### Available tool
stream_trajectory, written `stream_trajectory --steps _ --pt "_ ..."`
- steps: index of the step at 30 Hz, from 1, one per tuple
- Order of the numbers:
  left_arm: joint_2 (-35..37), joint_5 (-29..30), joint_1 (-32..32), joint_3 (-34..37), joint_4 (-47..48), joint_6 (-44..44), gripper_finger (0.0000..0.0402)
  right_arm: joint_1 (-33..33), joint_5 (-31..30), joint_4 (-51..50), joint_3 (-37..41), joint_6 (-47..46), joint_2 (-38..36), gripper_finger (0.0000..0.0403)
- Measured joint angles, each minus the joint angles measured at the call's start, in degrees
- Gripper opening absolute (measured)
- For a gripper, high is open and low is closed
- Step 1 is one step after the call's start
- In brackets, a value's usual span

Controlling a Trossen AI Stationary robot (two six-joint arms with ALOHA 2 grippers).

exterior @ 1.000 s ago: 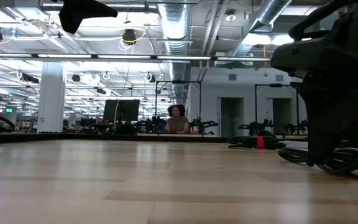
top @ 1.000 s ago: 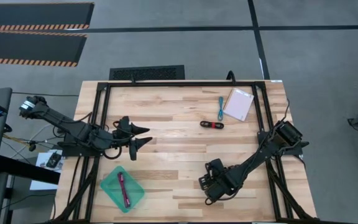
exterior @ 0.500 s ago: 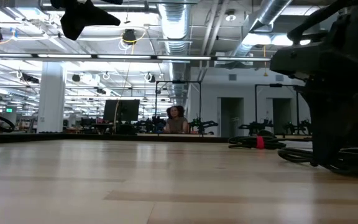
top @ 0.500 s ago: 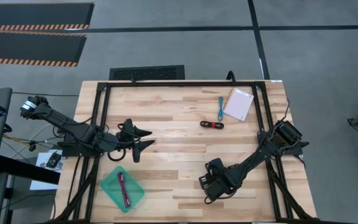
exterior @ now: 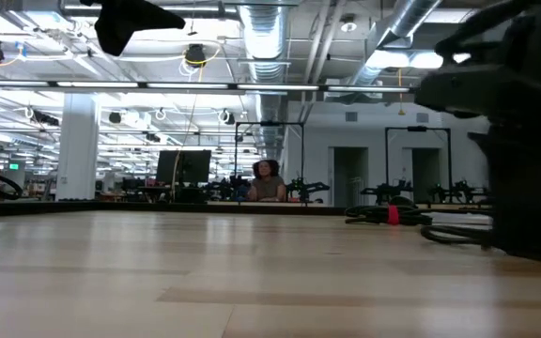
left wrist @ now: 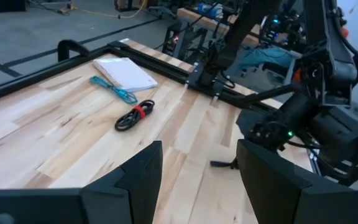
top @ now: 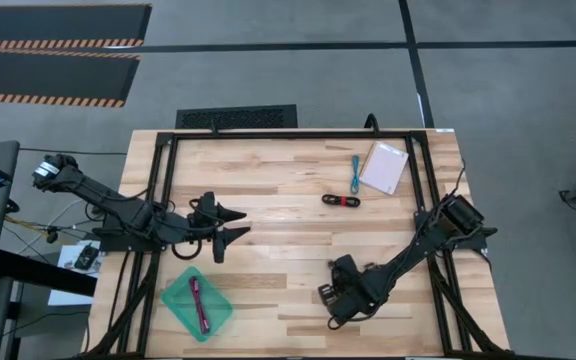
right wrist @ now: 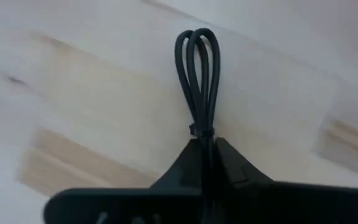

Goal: Pick and place USB-C Cables
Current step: Put the bottom black USB cable into the green bin

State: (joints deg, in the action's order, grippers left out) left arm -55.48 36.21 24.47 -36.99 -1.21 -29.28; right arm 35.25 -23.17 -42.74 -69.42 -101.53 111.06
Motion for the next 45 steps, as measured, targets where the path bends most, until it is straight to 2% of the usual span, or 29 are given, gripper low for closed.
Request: stream_trajectory --steps 3,7,13,19,25,29,36,45 --pt "0.0 -0.01 -0.05 0.0 -0.01 0.09 0.0194 -0.9 -3.92 0.87 -2.02 2.53 -0.11 0.0014" --pt "0.0 -0.88 -0.09 0.0 0.04 0.07 0.0194 -2.39 -5.44 0.77 -4.1 7.58 -0.11 0.0019" --pt "0.73 -0.59 -0.09 0.0 0.17 0.18 0.0194 -6.15 -7.57 7.17 -7.72 20.97 -0.19 0.0011" --pt "3.63 0.09 -0.09 0.0 0.17 0.88 0.0194 -10.62 -6.32 24.73 -9.88 38.71 -0.24 0.0011" --pt "7.23 0.26 -0.09 0.0 0.22 1.21 0.0194 -14.11 -5.01 38.96 -10.32 49.88 -0.26 0.0011" --pt "10.31 -0.29 -0.09 0.0 0.48 1.21 0.0194 -15.52 -2.45 40.9 -13.48 55.46 -0.28 0.0011" --pt "16.59 -1.24 -0.09 0.0 0.5 3.52 0.0194 -15.58 -2.17 46.73 -17.77 65.63 0.11 0.0011" --pt "26.54 -1.36 -0.09 0.0 1.05 7.84 0.0194 -15.41 0.16 56.86 -18.48 75.6 0.66 0.0009"
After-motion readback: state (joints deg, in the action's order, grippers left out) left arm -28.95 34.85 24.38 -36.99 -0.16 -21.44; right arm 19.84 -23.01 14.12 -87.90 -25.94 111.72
